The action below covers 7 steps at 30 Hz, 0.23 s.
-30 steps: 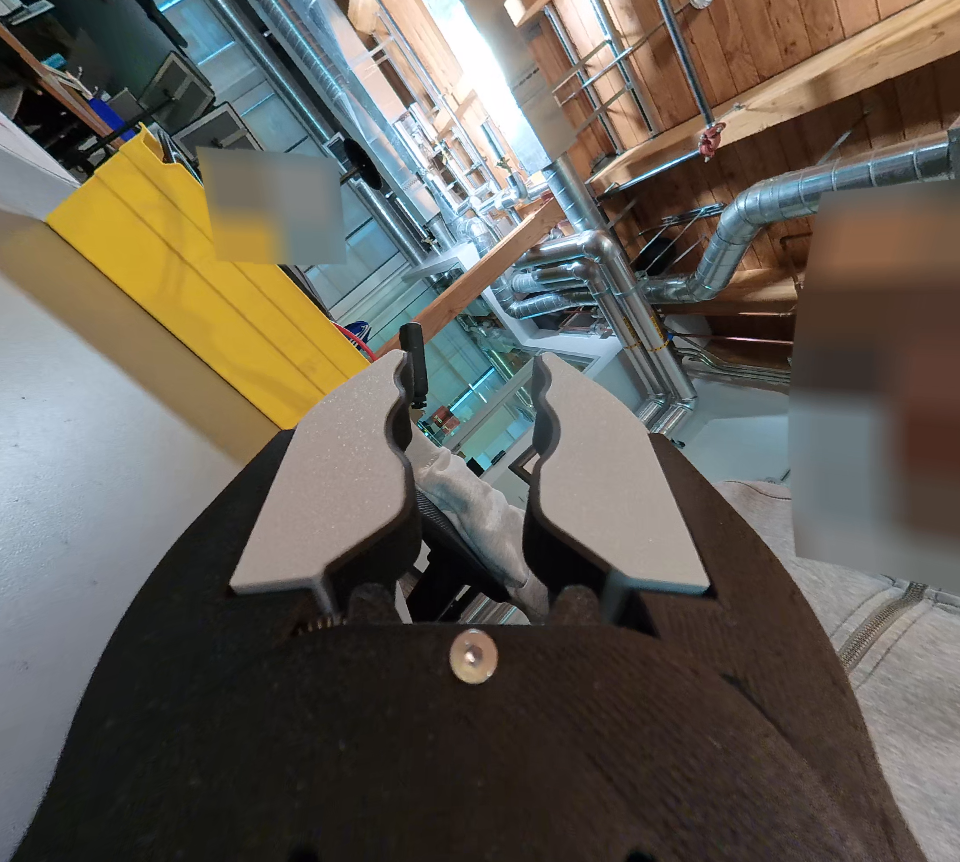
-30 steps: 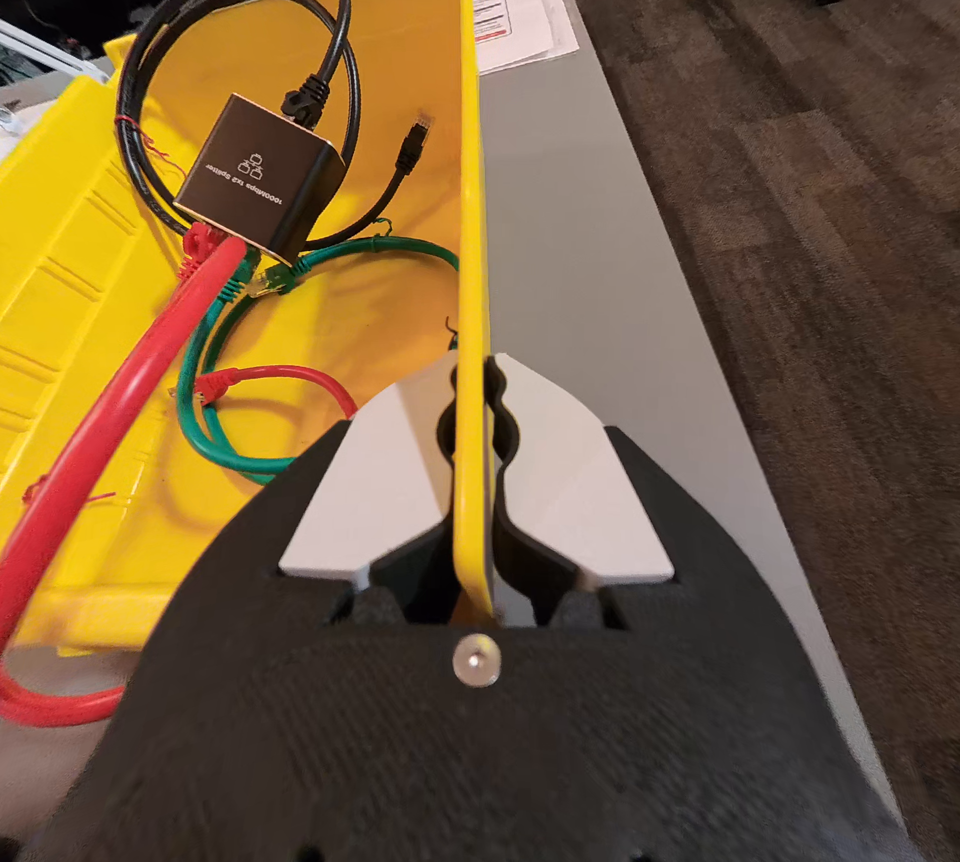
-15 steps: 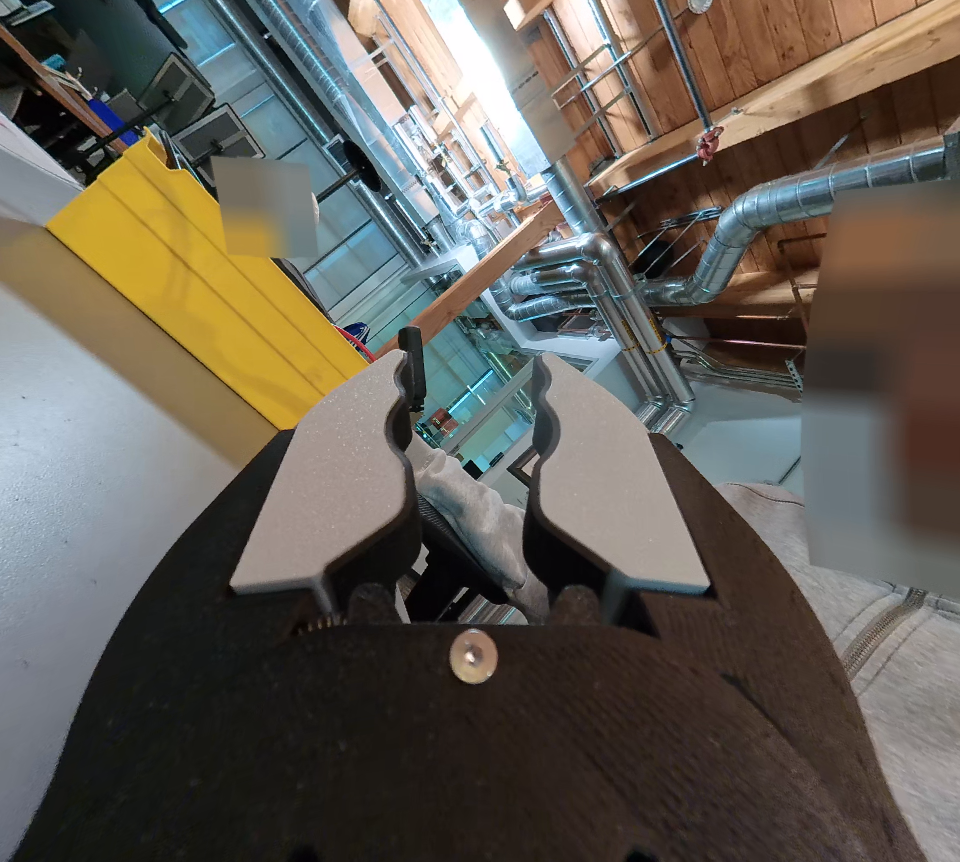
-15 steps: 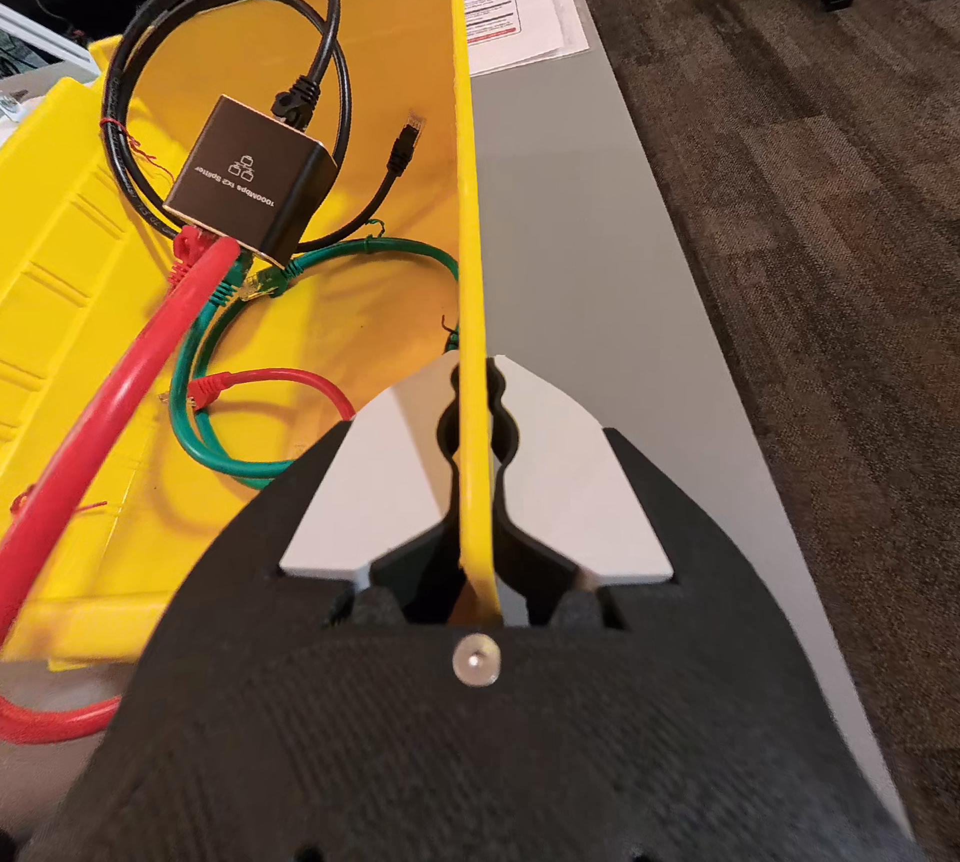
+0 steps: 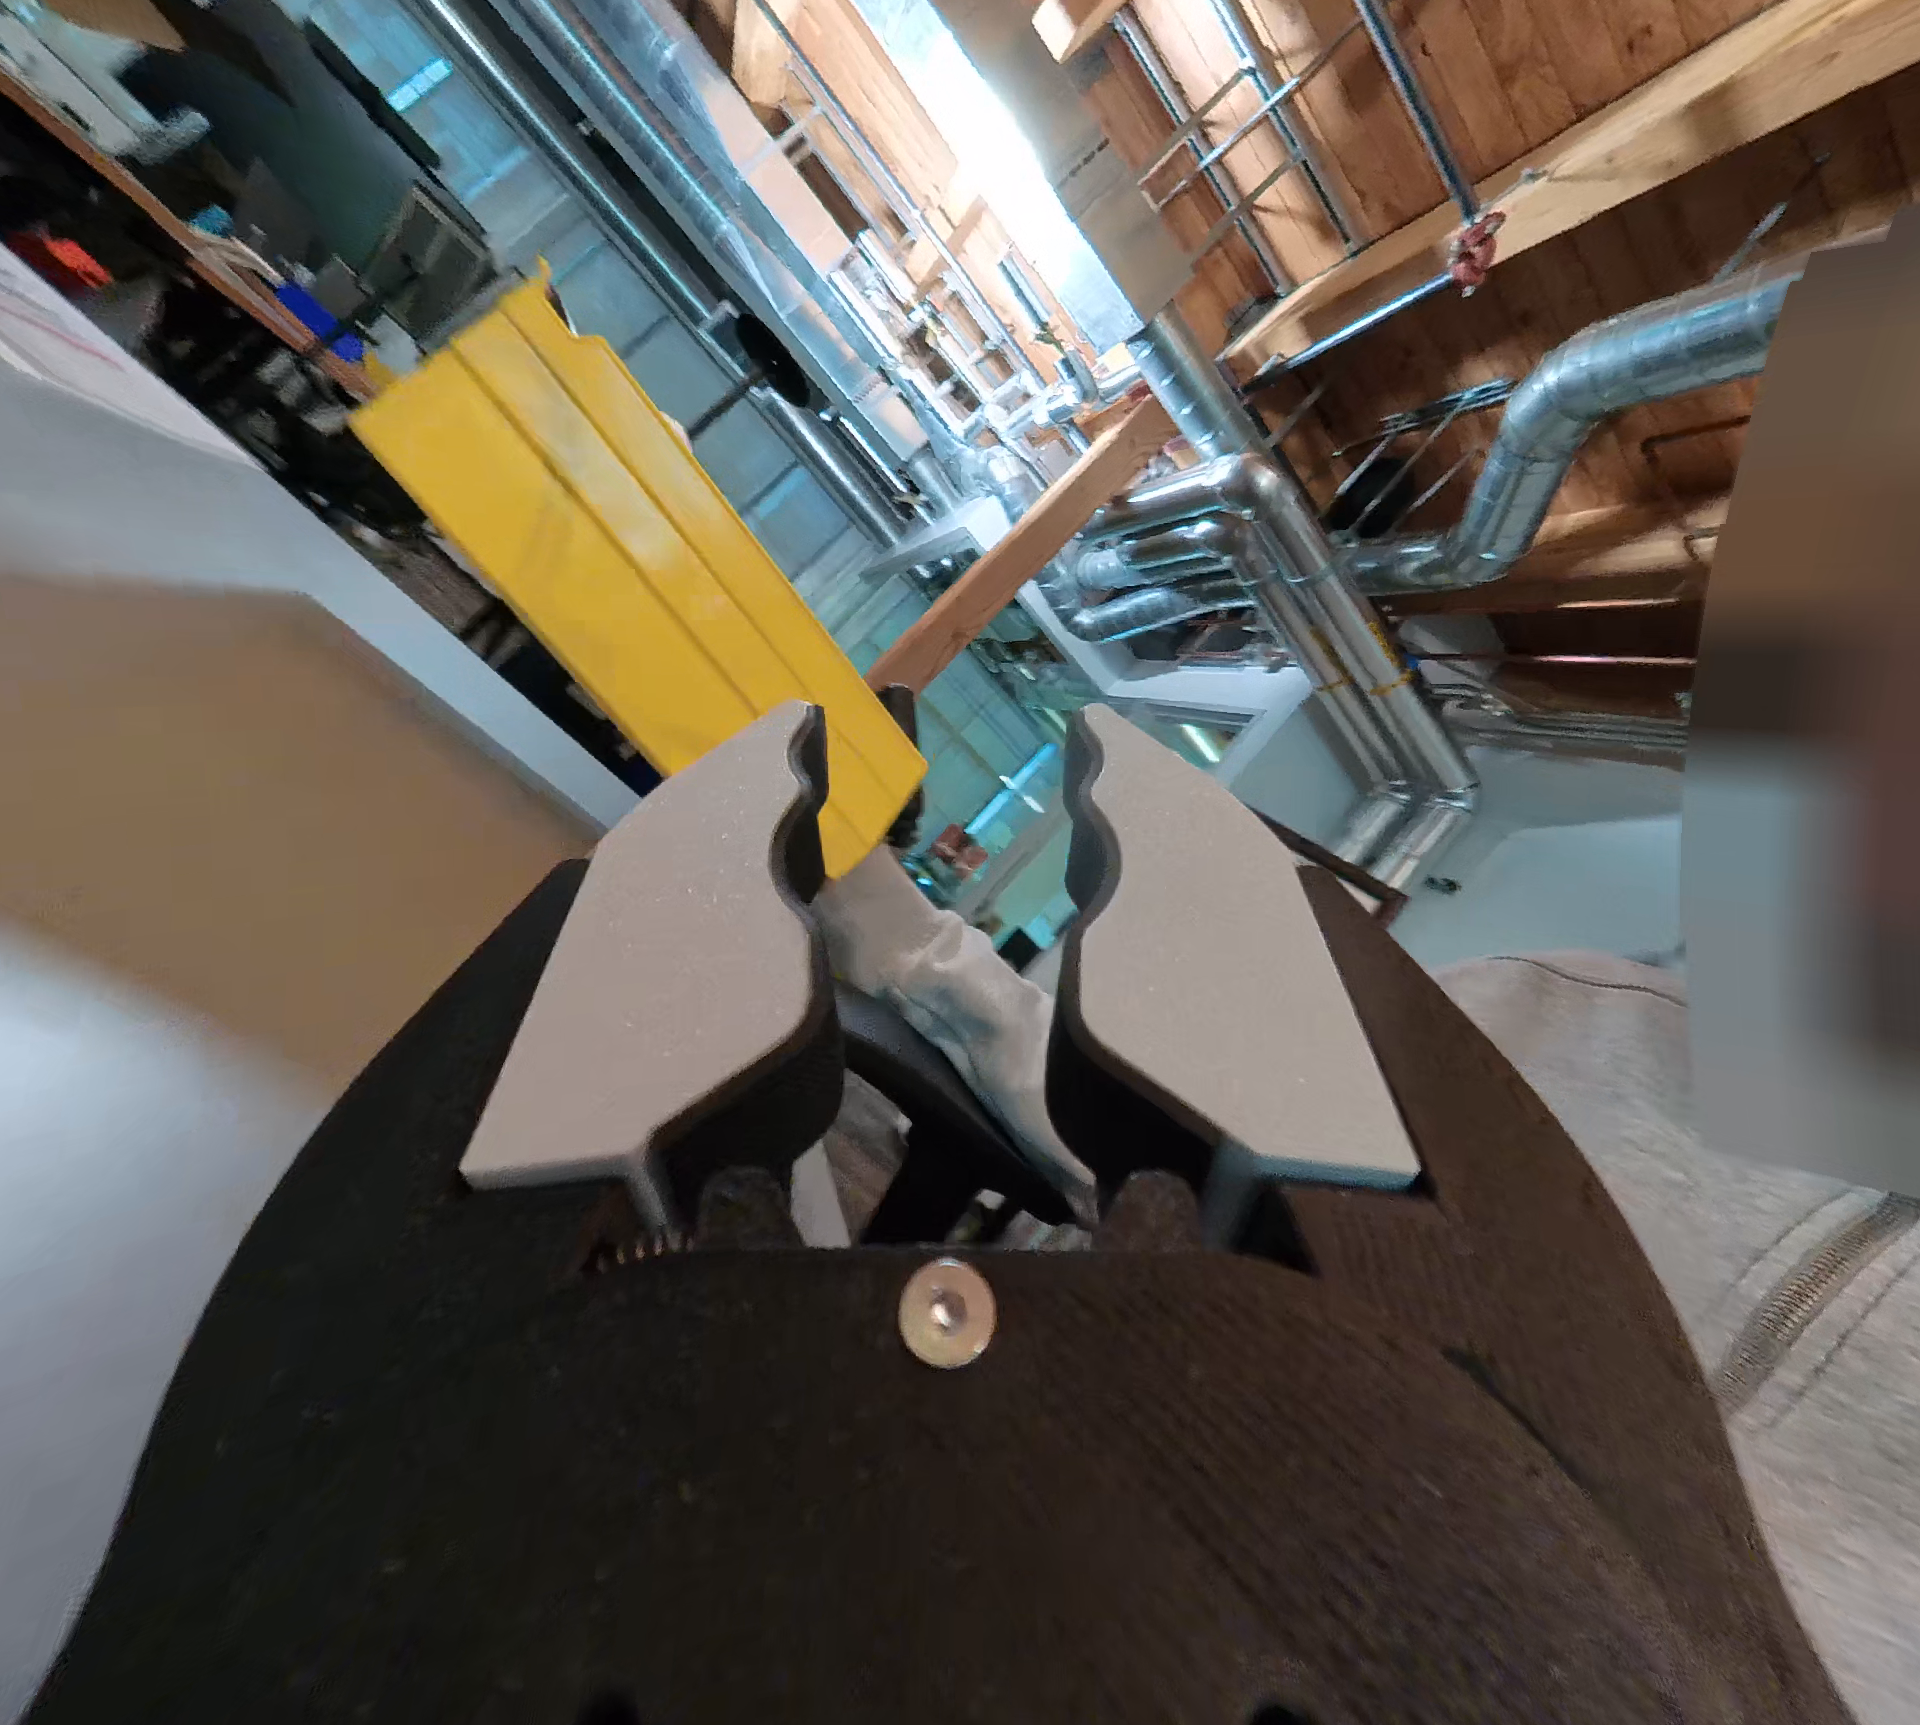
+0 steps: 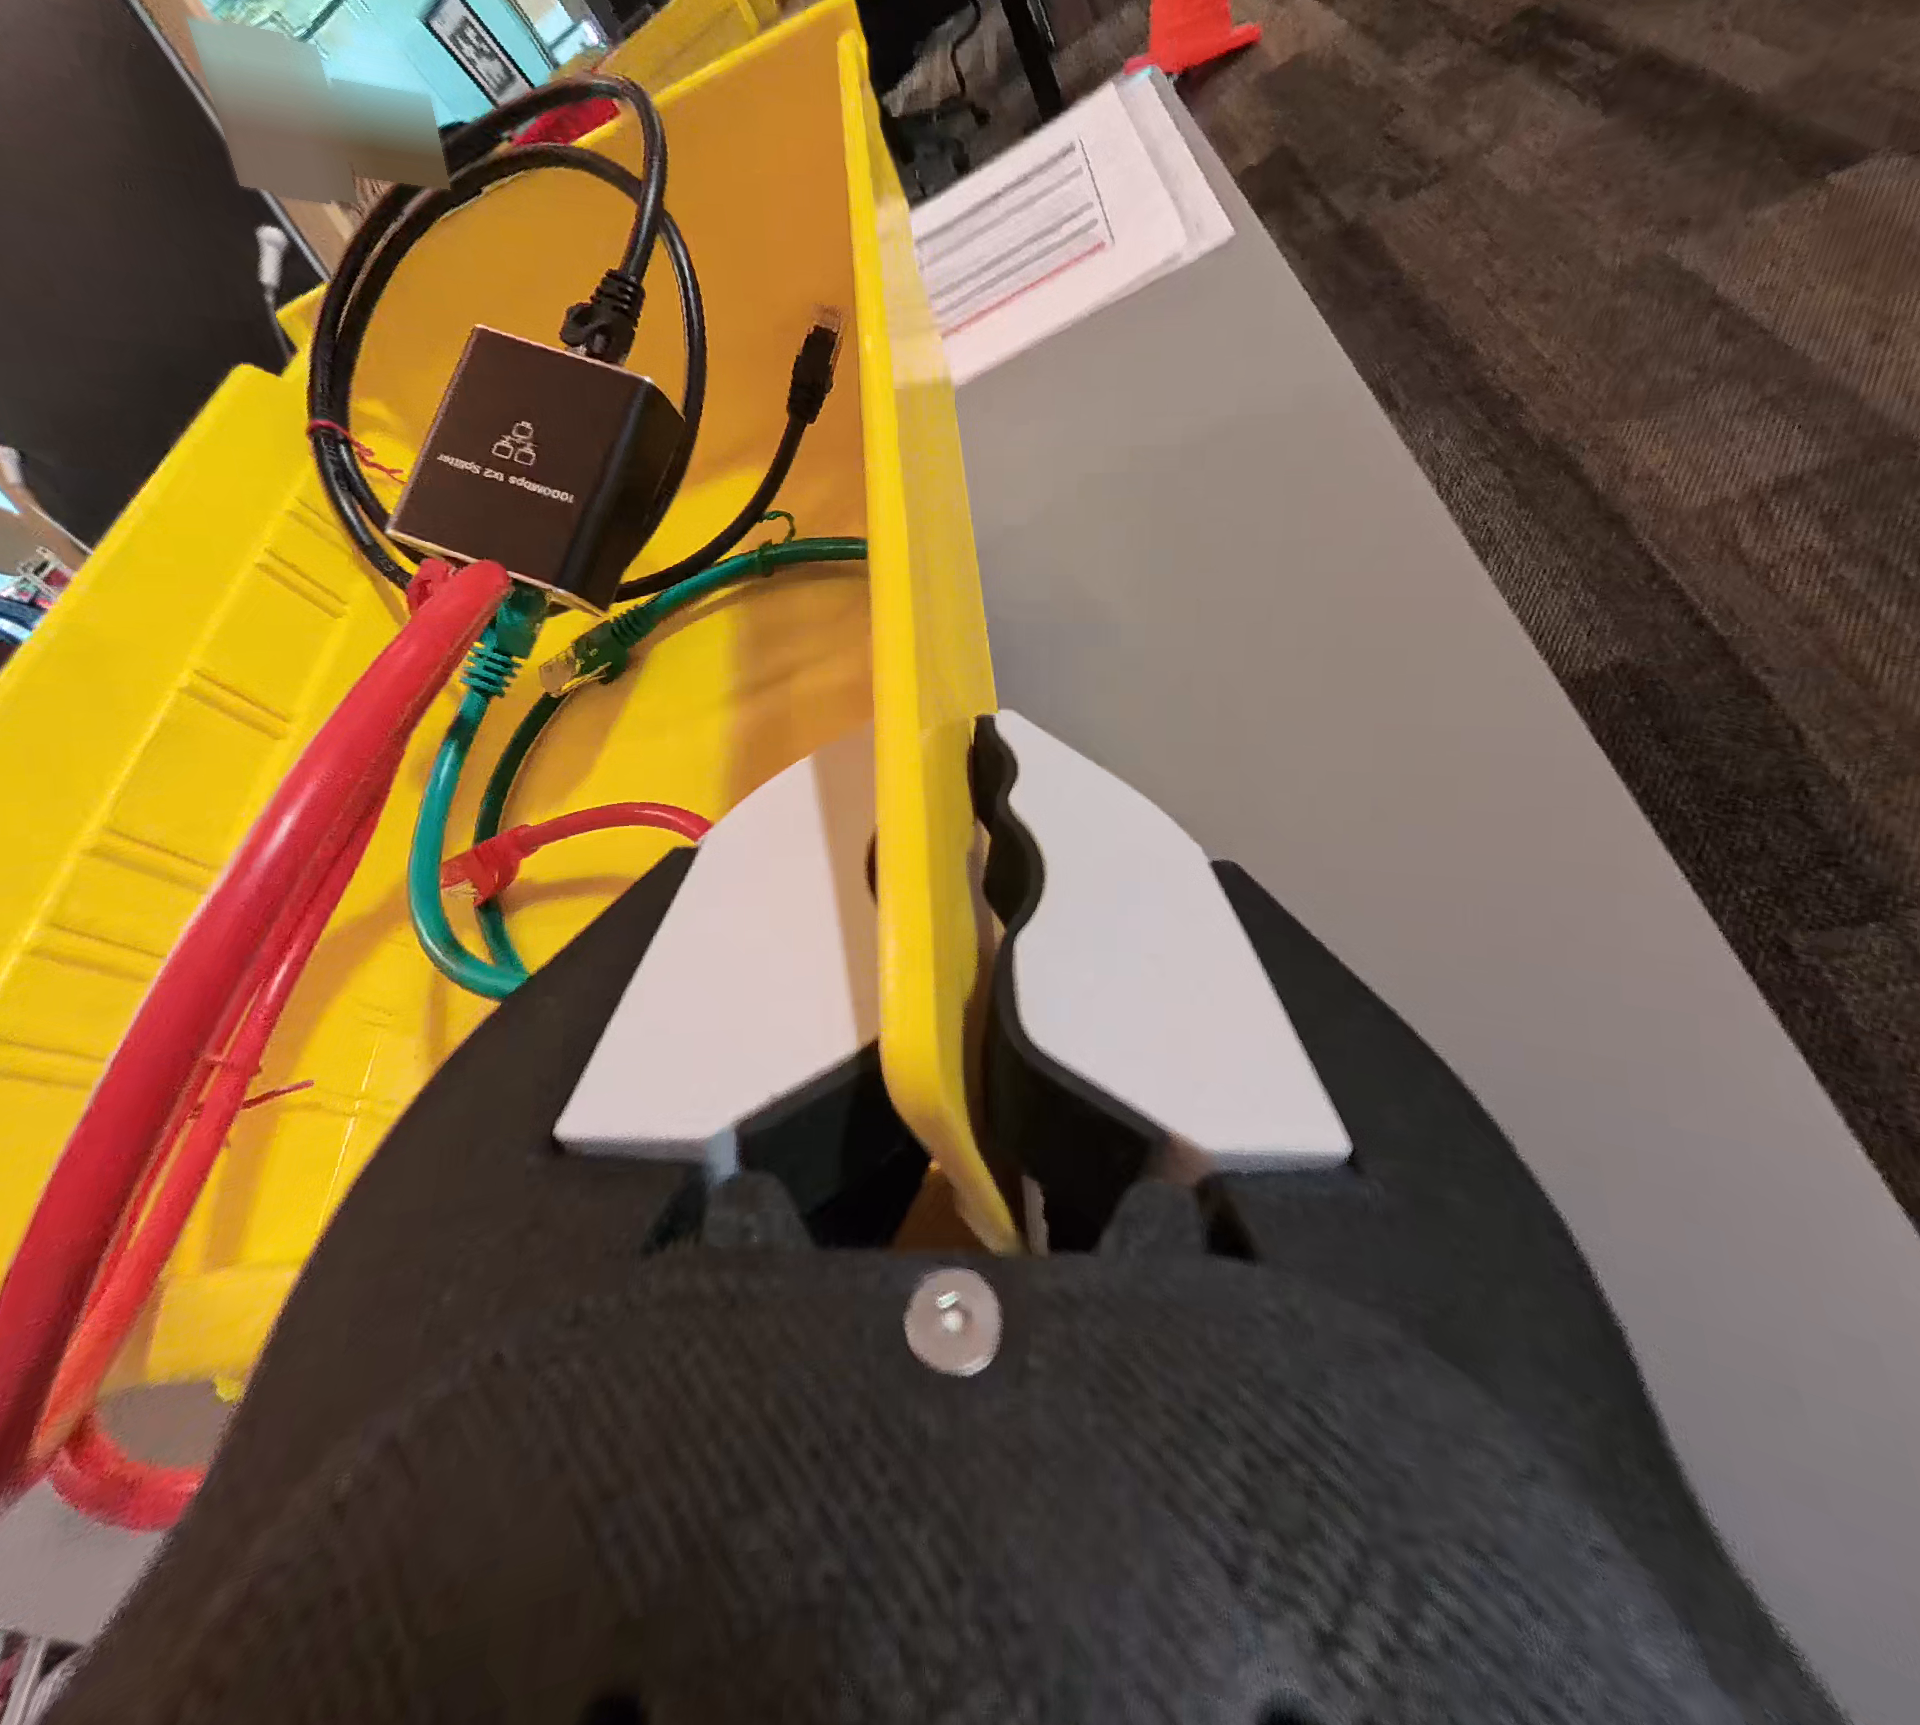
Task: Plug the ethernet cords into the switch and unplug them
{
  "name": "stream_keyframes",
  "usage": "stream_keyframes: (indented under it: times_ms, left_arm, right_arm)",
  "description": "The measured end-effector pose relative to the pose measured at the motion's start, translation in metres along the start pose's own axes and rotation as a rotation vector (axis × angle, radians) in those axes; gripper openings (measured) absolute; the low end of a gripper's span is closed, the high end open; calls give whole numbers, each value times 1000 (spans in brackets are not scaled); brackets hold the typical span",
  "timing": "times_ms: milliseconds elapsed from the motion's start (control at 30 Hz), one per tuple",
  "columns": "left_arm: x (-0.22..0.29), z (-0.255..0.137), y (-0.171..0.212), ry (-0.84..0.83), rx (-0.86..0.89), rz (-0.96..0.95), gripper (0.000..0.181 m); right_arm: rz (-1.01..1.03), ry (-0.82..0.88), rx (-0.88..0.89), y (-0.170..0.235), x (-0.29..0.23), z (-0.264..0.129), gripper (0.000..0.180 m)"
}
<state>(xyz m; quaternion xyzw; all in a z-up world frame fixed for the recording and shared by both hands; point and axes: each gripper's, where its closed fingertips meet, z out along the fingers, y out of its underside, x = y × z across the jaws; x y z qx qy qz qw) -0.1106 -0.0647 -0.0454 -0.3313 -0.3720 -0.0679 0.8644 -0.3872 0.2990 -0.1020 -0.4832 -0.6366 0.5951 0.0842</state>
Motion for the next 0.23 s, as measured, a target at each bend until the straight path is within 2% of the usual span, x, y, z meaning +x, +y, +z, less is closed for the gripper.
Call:
stream_keyframes:
  times_ms: [33,233]
  left_arm:
    - [4,-1,-5,-29,7,40,44]
    - [61,-10,-33,-159,-20,283,46]
  right_arm:
    - [-12,-6,4,-2,-4,-3,7]
    - [-76,-52,-53,11,-32,-4,8]
